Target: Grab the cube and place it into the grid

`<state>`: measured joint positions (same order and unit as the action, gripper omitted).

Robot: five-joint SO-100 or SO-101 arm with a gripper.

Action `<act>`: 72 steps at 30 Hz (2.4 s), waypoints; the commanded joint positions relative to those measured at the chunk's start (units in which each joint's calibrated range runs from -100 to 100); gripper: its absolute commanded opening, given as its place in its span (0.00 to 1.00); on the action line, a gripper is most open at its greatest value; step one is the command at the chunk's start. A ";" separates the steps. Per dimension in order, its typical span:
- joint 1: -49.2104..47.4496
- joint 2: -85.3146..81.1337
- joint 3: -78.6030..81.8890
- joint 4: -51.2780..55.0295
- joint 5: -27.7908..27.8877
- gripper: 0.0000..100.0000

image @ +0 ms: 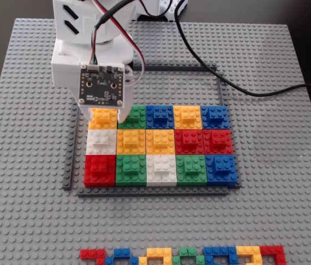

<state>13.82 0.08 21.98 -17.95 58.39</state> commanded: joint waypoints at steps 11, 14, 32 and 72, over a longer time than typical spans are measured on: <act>1.62 -3.44 -2.27 -0.42 0.20 0.17; 1.76 -4.64 -2.09 -0.37 0.15 0.17; -2.29 -25.11 5.16 1.49 -4.15 0.02; -15.18 -98.80 53.56 -0.22 -13.09 0.00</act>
<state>-1.71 -94.57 72.29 -15.46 45.40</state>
